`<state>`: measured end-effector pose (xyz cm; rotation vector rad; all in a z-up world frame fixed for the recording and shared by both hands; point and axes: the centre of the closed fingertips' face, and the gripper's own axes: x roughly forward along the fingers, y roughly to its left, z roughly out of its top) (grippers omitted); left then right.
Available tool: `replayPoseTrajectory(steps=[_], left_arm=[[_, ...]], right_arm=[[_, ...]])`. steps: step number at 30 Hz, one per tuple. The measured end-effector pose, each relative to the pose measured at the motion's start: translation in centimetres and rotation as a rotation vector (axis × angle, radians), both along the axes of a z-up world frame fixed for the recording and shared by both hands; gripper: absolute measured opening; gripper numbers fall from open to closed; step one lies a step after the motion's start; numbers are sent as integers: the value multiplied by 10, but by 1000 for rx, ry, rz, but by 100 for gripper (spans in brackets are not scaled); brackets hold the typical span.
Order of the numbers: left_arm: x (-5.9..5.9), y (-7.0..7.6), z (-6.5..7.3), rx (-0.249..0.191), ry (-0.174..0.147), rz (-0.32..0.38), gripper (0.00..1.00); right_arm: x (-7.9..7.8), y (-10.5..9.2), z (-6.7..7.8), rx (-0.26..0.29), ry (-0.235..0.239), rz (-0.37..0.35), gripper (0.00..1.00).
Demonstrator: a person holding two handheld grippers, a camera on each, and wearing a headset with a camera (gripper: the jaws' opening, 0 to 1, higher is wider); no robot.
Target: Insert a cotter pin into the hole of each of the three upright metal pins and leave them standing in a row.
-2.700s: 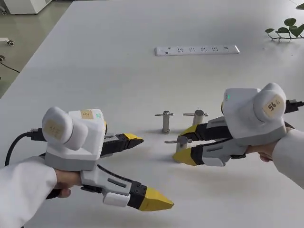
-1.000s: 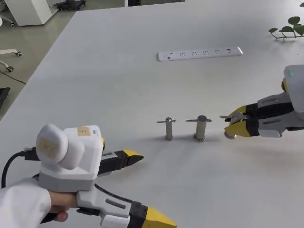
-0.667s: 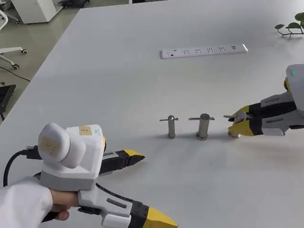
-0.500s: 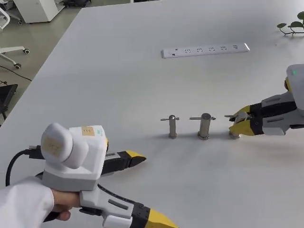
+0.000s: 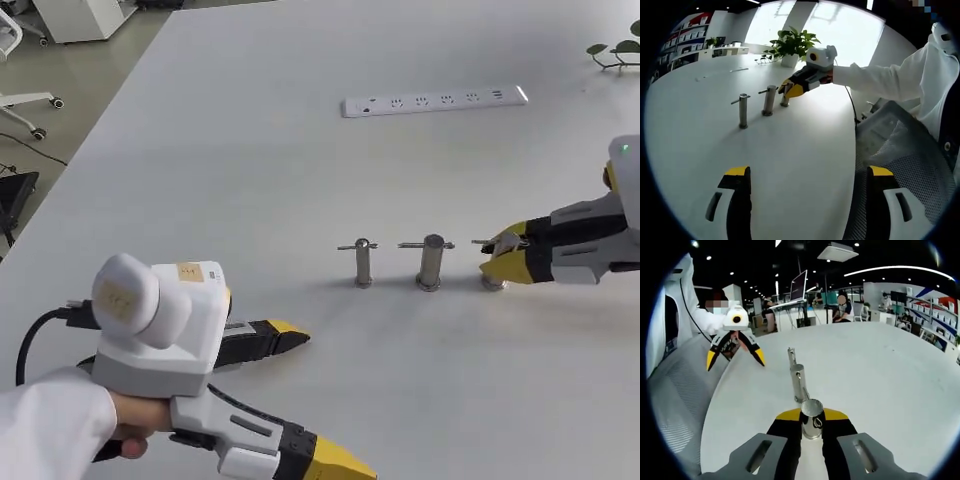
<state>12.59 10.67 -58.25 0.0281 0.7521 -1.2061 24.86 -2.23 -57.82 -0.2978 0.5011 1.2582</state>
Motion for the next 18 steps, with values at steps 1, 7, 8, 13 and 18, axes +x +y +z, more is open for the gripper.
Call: replayPoseTrajectory(steps=[1,7,8,13,18], left_arm=[[0,0,-1,4,1,-1,96],[0,1,-1,9,4,5,95],[0,1,-1,10,2,5,95],[1,1,-1,9,10,21,94],[4,1,4,-5,-6,34,96]], right_arm=[[0,0,0,-1,-2,-1,9],[-1,0,-1,-1,-16,-27,9],[-1,0,-1,0,-11,-35,9],[-1,0,0,16,8,-64,11],[2,0,8,49,-4,-96,23]])
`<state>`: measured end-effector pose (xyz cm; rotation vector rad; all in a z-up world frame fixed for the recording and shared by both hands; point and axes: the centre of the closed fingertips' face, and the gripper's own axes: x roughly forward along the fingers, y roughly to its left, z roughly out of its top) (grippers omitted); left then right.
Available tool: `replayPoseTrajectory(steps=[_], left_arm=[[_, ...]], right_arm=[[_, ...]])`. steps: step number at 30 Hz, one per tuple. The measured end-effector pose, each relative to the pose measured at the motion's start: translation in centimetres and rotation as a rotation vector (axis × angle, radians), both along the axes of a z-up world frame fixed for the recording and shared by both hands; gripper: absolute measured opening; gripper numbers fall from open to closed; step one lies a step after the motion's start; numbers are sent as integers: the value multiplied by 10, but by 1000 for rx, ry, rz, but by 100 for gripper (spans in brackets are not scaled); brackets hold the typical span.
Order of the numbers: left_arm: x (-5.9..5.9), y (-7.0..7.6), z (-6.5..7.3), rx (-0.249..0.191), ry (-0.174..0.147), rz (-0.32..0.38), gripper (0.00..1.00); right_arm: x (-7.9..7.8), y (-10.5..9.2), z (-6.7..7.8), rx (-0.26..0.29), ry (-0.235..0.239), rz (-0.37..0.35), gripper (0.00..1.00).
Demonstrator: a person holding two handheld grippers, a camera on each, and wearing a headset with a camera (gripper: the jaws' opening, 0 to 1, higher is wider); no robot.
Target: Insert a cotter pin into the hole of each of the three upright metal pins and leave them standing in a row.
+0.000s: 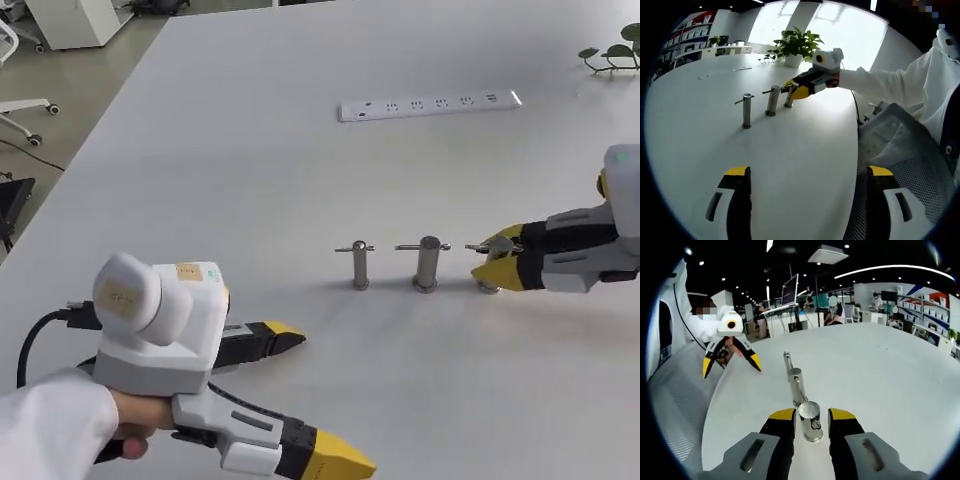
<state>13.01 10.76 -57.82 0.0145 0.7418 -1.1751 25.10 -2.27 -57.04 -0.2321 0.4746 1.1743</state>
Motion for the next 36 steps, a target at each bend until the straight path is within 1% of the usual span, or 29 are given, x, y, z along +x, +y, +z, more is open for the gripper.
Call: replayPoseTrajectory(steps=[2,4,5,6,8,9,10,11,12,13,14,15,16,17,18,19,20,22,23,24,25,26,27,29,31,33,36], left_arm=[[2,1,2,-5,-7,9,97],[5,2,6,-15,-24,28,97],[8,3,9,-22,-35,45,98],[10,4,10,-28,-38,56,98],[17,5,18,-64,-52,105,99],[18,6,20,-71,-58,116,99],[20,7,22,-77,-66,128,99],[21,8,26,-85,-77,143,99],[23,9,29,-98,-84,158,99],[25,10,34,-117,-90,176,99],[26,10,37,-135,-96,189,99],[26,10,41,-152,-96,203,99],[26,11,45,-177,-92,220,99],[26,11,47,-186,-89,229,99],[27,11,52,-207,-86,252,99],[28,12,56,-228,-82,278,99],[30,12,60,-241,-87,298,99],[28,13,63,-238,-96,300,99],[29,14,65,-243,-98,310,99],[29,14,66,-244,-101,318,99],[30,16,67,-246,-110,329,99],[31,17,68,-249,-122,341,99],[33,18,69,-256,-129,360,99],[32,19,70,-270,-120,370,99],[29,18,70,-265,-121,372,99],[26,17,69,-243,-127,364,99],[22,18,65,-217,-119,359,99]], right_arm=[[-2,-1,6,24,15,-4,25],[-6,-2,12,30,18,-7,30],[-7,-3,17,32,14,-19,34],[-8,-3,23,50,9,-37,41],[-11,-1,42,124,7,-83,53],[-13,-1,49,140,-3,-88,60],[-19,-2,56,153,-7,-95,64],[-22,-2,59,157,-2,-105,68],[-28,-3,63,162,-8,-110,73],[-32,-4,66,164,-10,-111,75],[-36,-5,67,163,-6,-112,75],[-39,-5,68,168,1,-119,74],[-45,-5,71,184,10,-138,76],[-48,-6,73,191,11,-149,79],[-52,-7,75,200,7,-167,82],[-55,-8,75,204,11,-179,82],[-60,-11,76,215,26,-207,82],[-65,-15,74,237,57,-255,85],[-68,-18,74,248,65,-274,87],[-72,-21,72,249,79,-287,87],[-77,-25,70,254,112,-306,87],[-80,-26,70,269,125,-315,88],[-82,-28,70,279,134,-326,88],[-85,-30,68,276,138,-336,90],[-88,-33,67,270,145,-351,92],[-89,-33,67,272,155,-362,93],[-92,-33,64,270,173,-368,94]])
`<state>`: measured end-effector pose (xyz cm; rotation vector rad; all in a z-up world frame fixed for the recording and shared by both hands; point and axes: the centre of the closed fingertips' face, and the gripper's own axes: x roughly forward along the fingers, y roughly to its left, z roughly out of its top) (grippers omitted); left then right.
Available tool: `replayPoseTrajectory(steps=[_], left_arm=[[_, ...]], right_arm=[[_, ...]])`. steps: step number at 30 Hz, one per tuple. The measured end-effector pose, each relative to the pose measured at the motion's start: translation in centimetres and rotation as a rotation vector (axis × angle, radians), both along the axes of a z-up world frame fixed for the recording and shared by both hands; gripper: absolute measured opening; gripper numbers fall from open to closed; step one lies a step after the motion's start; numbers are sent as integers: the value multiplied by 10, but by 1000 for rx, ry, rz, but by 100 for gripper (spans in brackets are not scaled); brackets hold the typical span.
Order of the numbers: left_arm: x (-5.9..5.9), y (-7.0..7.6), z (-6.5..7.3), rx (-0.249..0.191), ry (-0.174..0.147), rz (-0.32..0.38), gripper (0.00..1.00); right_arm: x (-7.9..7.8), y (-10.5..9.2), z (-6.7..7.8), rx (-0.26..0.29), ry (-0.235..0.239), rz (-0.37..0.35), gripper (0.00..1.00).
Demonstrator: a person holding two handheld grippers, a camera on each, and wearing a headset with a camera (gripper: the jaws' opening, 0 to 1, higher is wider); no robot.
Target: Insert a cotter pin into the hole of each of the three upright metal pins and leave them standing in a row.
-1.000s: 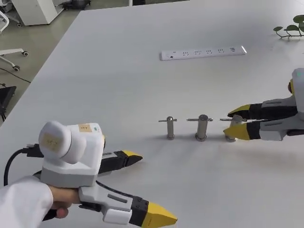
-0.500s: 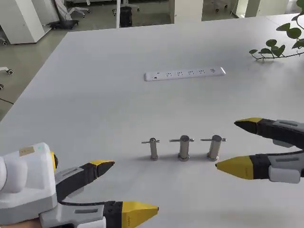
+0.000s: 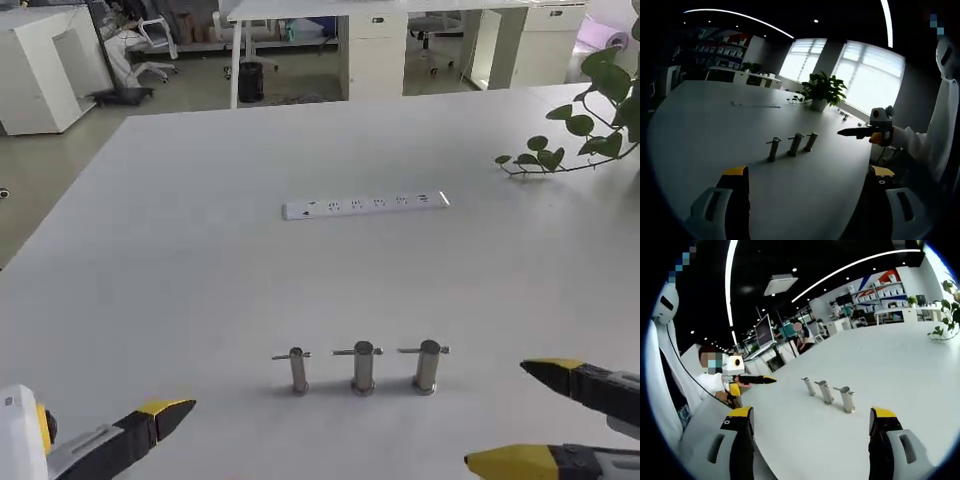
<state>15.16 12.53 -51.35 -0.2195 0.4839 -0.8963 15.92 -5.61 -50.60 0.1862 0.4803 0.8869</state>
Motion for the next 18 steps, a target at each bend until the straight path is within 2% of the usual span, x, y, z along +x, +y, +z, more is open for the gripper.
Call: replayPoseTrajectory(steps=[2,7,9,10,15,18], left_arm=[[-2,1,-1,7,3,4,99],[-3,6,-6,16,14,30,99],[-7,8,-14,55,40,33,99],[-8,8,-16,76,31,22,98],[-13,3,-10,48,32,25,97],[-16,-1,-9,49,46,26,99]], right_arm=[[-2,0,-4,-8,25,-5,95],[-4,-1,-9,-22,50,-18,96],[-5,-3,-11,-34,53,-25,96],[-6,-3,-12,-34,58,-27,96],[-11,-1,-19,-51,93,-13,96],[-12,0,-23,-66,104,-10,96]])
